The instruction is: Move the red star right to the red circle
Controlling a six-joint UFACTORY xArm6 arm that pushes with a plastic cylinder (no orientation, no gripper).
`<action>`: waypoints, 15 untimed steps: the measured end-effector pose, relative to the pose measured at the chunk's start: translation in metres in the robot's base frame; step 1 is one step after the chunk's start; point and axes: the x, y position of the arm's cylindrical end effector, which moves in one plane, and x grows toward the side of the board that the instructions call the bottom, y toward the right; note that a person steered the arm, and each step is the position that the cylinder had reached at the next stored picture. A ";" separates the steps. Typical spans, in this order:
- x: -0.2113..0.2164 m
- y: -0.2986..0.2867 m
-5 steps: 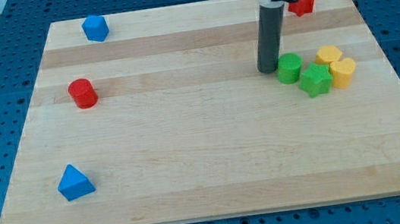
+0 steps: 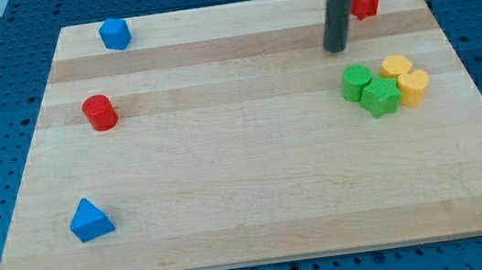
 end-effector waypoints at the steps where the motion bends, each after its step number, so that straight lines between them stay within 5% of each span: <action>1: -0.007 0.040; 3: -0.055 0.107; 5: -0.100 0.080; 13: 0.031 -0.138; 15: 0.031 -0.142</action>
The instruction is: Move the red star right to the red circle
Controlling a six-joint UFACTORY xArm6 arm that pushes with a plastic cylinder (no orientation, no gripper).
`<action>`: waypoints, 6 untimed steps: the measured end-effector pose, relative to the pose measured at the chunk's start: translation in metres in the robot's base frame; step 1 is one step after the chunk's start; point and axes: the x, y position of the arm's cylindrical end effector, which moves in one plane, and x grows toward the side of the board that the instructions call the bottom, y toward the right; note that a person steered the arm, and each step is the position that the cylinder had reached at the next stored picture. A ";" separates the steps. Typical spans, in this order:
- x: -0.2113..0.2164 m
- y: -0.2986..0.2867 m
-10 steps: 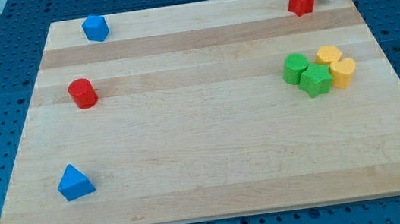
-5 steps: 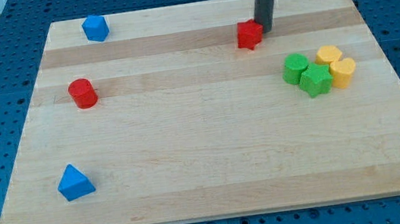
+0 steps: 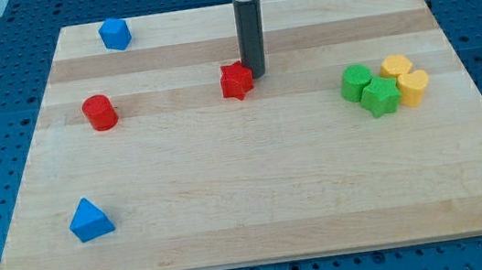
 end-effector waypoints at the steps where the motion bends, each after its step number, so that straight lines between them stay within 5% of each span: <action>1: 0.000 0.000; 6: 0.029 -0.067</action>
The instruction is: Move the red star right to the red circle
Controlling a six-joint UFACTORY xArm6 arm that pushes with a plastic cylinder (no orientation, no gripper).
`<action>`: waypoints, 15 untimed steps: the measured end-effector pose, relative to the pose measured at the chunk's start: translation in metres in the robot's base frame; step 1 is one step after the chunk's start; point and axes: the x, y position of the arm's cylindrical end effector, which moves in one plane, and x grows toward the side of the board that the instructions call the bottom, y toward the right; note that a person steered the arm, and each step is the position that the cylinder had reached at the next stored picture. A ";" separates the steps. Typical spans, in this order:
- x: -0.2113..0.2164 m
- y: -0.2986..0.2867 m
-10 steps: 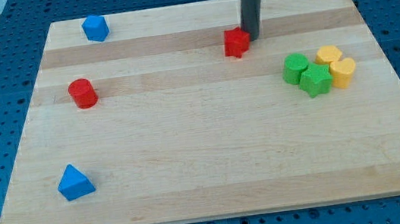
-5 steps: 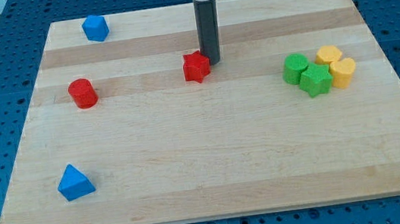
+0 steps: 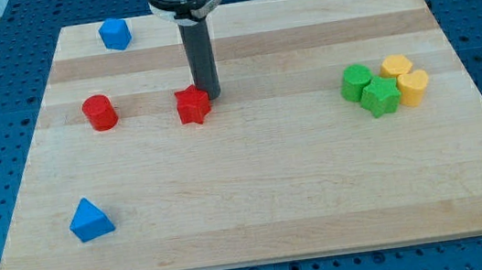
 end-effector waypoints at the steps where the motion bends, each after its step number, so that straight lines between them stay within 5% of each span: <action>1: 0.000 0.001; 5: 0.050 -0.001; 7: 0.032 -0.041; 11: -0.007 -0.021; 15: -0.005 -0.084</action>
